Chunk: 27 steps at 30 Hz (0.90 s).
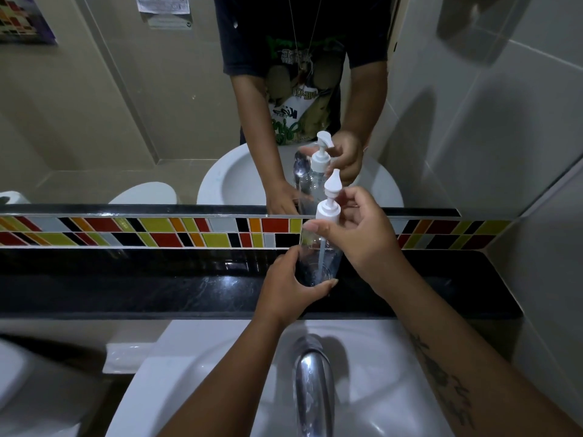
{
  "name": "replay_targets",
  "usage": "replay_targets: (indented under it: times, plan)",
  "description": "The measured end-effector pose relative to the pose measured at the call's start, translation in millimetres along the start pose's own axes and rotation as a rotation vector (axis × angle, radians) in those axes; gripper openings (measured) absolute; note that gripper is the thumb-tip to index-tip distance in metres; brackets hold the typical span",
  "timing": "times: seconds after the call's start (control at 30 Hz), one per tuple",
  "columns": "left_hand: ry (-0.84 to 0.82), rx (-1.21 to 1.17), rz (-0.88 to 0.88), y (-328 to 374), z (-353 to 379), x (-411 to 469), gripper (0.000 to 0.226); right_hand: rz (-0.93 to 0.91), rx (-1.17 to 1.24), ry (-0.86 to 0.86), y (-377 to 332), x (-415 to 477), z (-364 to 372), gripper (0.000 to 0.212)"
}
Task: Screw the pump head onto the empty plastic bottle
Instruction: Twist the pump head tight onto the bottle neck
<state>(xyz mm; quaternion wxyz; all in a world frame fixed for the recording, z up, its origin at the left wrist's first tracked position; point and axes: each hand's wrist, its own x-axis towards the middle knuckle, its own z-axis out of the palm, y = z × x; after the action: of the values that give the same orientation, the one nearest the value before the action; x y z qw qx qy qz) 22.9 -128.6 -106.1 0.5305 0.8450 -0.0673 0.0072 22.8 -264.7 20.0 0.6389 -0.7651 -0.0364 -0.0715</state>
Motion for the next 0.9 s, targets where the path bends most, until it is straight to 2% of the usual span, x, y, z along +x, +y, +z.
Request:
replay_targets:
  times: [0.07, 0.13, 0.3, 0.5, 0.67, 0.77, 0.83, 0.9]
  plan:
    - [0.000, 0.000, 0.000, -0.5, 0.1, 0.0, 0.062, 0.011, 0.091, -0.113, -0.9, -5.3, -4.3, 0.041]
    - [-0.001, -0.003, 0.002, -0.2, 0.3, -0.5, 0.064, -0.005, 0.060, -0.156, -0.9, -9.5, -6.6, 0.036]
    - [0.005, -0.007, -0.007, -1.3, 0.9, -0.3, 0.064, 0.021, 0.102, -0.063, -0.5, -5.6, -2.1, 0.030]
    - [0.032, -0.043, -0.039, -1.8, 1.5, 0.6, 0.072, 0.042, 0.075, 0.049, 2.2, 4.5, 6.7, 0.047]
    - [0.047, -0.064, -0.069, 0.0, 2.2, -0.8, 0.092, 0.010, 0.071, -0.002, 5.3, -3.0, 2.3, 0.048]
    - [0.046, -0.044, -0.054, 2.2, 1.8, -1.6, 0.103, -0.003, 0.033, -0.010, 7.6, -6.1, 2.0, 0.040]
    - [0.040, -0.033, -0.040, 2.1, 0.7, -1.8, 0.101, -0.005, 0.011, -0.017, 7.1, -6.1, 1.9, 0.033]
    - [0.010, -0.016, -0.034, 0.9, -0.4, -3.0, 0.088, 0.000, -0.002, -0.048, 5.7, -5.7, 0.5, 0.027]
